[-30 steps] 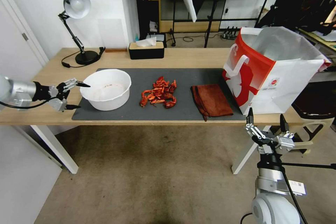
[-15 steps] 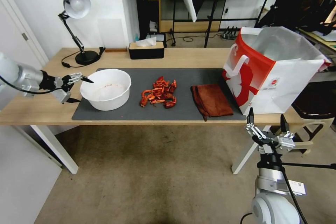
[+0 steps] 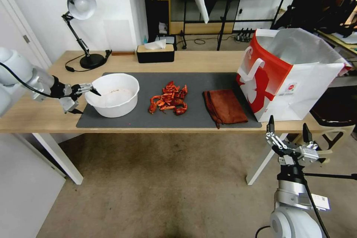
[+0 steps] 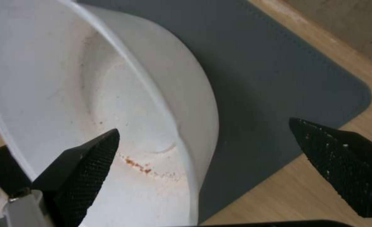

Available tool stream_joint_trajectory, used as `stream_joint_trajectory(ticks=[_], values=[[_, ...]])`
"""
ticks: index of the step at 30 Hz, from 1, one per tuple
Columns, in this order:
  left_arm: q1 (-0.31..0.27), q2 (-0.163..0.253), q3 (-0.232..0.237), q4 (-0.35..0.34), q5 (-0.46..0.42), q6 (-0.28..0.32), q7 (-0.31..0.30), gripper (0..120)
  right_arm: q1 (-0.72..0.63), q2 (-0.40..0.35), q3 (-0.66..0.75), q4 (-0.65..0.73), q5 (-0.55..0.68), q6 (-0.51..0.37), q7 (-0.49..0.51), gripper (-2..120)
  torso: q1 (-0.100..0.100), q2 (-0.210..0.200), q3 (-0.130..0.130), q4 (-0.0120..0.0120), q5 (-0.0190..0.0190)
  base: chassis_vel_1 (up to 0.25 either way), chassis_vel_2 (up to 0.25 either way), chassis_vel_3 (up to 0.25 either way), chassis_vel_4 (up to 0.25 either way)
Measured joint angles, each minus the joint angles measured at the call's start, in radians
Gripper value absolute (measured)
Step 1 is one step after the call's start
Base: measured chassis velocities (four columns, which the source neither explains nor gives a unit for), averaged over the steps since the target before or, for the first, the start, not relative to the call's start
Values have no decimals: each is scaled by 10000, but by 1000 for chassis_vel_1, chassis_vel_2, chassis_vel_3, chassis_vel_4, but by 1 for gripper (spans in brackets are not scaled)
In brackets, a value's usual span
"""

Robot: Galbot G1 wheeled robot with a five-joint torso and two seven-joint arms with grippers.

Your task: Sweep shrimp from table into container with towel, then put container into takeout bag.

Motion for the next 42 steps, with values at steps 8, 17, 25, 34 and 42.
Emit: stream_joint_trajectory(ticks=[8, 17, 25, 34, 42], values=[[-745, -397, 920, 238, -10, 0, 405, 100, 33, 68, -50, 0, -29, 2, 0, 100, 1, 2, 0, -1, 1, 0, 0, 0, 0], [-1165, -758, 1566, 427, -27, 0, 702, 100, 9, 86, 82, 0, 15, 33, 0, 100, 1, 2, 0, -2, 1, 0, 0, 0, 0], [-1332, -915, 1753, 582, -20, 0, 862, 94, 19, 103, 134, -3, 38, 54, 3, 100, 0, 2, 0, -1, 1, 0, 0, 0, 0], [-1471, -1103, 1793, 850, -14, 0, 1079, 63, 11, 110, 181, -2, 61, 69, 7, 100, 1, 1, 0, -3, 1, 0, 0, 0, 0], [-1562, -1080, 1793, 1080, -48, 0, 1228, 34, 19, 101, 219, -9, 107, 85, 14, 100, 1, 1, -1, -1, 1, 0, 0, 0, 0]])
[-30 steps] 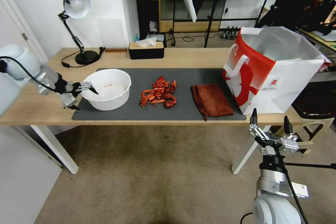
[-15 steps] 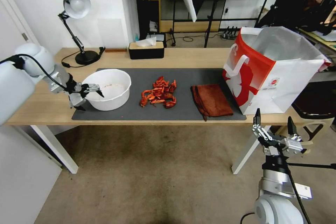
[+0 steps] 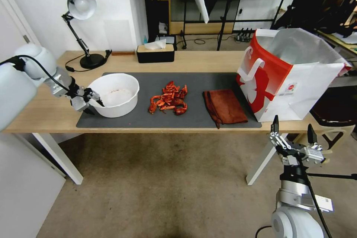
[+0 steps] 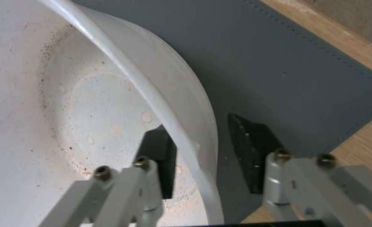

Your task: Sweep shrimp from table into container with towel, then put container into takeout bag.

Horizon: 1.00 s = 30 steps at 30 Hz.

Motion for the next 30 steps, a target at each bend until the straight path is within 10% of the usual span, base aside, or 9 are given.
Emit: stream_joint_trajectory(ticks=[9, 30], values=[[-77, -70, -3, 163, -3, 0, 240, 0, 55, -5, -6, -52, 17, 11, 5, 100, 0, 0, 0, -1, 0, 0, 0, 0, 0], [-735, 211, 170, -956, -1050, 0, 1044, 0, 199, -17, -59, -110, 19, -71, 6, 100, 0, -2, 0, -1, 0, 0, 0, 0, 0]])
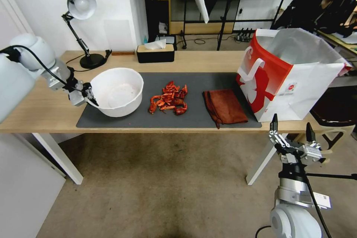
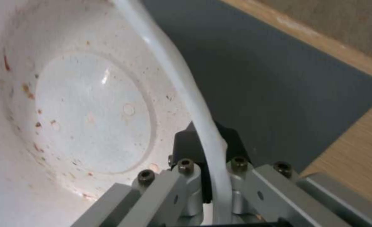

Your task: Sweep shrimp from table into container with towel, then put container into takeout bag.

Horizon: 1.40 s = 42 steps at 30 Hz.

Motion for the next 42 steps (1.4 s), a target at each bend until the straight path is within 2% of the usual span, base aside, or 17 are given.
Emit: stream_joint_trajectory(ticks=[3, 11, 14, 15, 19, 20, 23, 24, 27, 30, 31, 32, 36, 37, 38, 40, 42], values=[[-14, 71, -7, -251, -202, 0, 42, 0, -25, 0, 0, -1, -14, -1, -12, 100, 0, 0, 0, 2, 1, 0, 0, 0, 0], [-26, 340, -221, -1444, -982, 0, 170, 0, -64, -19, 13, 23, -27, -56, -21, 100, 0, 0, 0, 0, 0, 0, 0, 0, 0], [-30, 584, -231, -2124, -1395, 0, 278, 0, -41, -17, 17, 30, -27, -112, -21, 100, 0, 0, 0, 1, 0, 0, 0, 0, 0], [-30, 584, -231, -2124, -1395, 0, 278, 0, -41, -17, 17, 30, -27, -112, -21, 100, 0, 0, 0, 1, 0, 0, 0, 0, 0], [167, 909, -338, -3176, -1820, 0, 298, 0, -12, 10, 0, 32, -47, -156, -32, 100, -1, 1, 0, 0, 1, 0, 0, 0, 0], [167, 909, -338, -3176, -1820, 0, 298, 0, -12, 10, 0, 32, -47, -156, -32, 100, -1, 1, 0, 0, 1, 0, 0, 0, 0], [716, 1091, -875, -4010, -1894, 9, 296, 0, 14, 35, -8, 32, -84, -198, -43, 100, 0, 2, -1, 1, 1, 0, 0, 0, 0], [716, 1091, -875, -4010, -1894, 9, 296, 0, 14, 35, -8, 32, -84, -198, -43, 100, 0, 2, -1, 1, 1, 0, 0, 0, 0], [1512, 1232, -1725, -4653, -1870, 16, 296, 0, 15, 47, -10, 37, -104, -225, -55, 100, -1, 2, -1, 0, 1, 0, 0, 0, 0], [1754, 1278, -1958, -4804, -1857, 16, 310, 0, 17, 50, -11, 37, -108, -226, -60, 100, -1, 2, -1, 0, 1, 0, 0, 0, 0], [2349, 1429, -2412, -5156, -1853, 16, 330, 0, 17, 57, -11, 37, -115, -229, -73, 100, 0, 2, 0, 1, -1, 0, 0, 0, 0], [2349, 1429, -2412, -5156, -1853, 16, 330, 0, 17, 57, -11, 37, -115, -229, -73, 100, 0, 2, 0, 1, -1, 0, 0, 0, 0], [3710, 1713, -3198, -5751, -1802, 14, 326, 0, 35, 65, -12, 25, -149, -243, -89, 100, -1, 2, -1, 2, -1, 0, 0, 0, 0], [3710, 1713, -3198, -5751, -1802, 14, 326, 0, 35, 65, -12, 25, -149, -243, -89, 100, -1, 2, -1, 2, -1, 0, 0, 0, 0], [4116, 1762, -3411, -5872, -1751, 12, 351, 0, 37, 65, -12, 19, -167, -247, -91, 100, 0, 2, -1, 2, -1, 0, 0, 0, 0], [4335, 1788, -3509, -5924, -1719, 12, 378, 0, 37, 63, -13, 13, -176, -250, -93, 100, 0, 2, 0, 2, -1, 0, 0, 0, 0], [4908, 1864, -3703, -5985, -1640, 10, 416, 0, 41, 59, -16, -12, -203, -255, -99, 100, -1, 2, 0, 1, 0, 0, 0, 0, 0]])
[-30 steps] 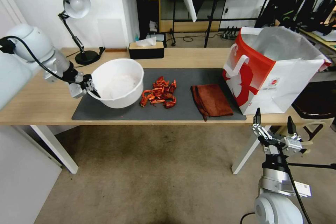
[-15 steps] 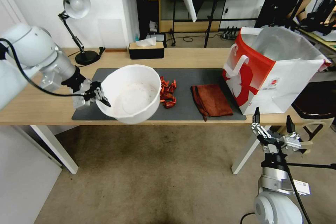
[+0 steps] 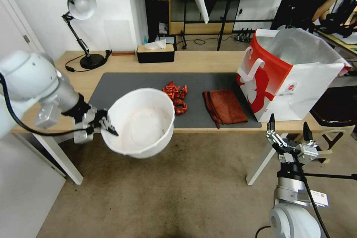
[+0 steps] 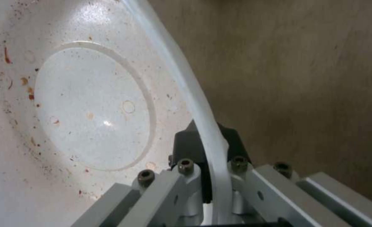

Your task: Sweep shrimp from table into container with towel, then put container into takeout bag.

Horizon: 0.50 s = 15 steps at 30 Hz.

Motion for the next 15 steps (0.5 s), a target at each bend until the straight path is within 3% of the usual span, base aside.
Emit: stream_joint_trajectory(ticks=[5, 15], values=[[782, -5, -313, 24, 229, -3, 8, 0, -7, -2, -1, -27, -27, 0, -3, 100, 0, 0, 0, 0, -1, 0, 0, 0, 0], [1330, -113, -390, 121, 647, -7, 9, 0, 44, -36, 68, -79, -22, -14, -9, 100, -1, 0, 0, -1, 0, 0, 0, 0, 0]])
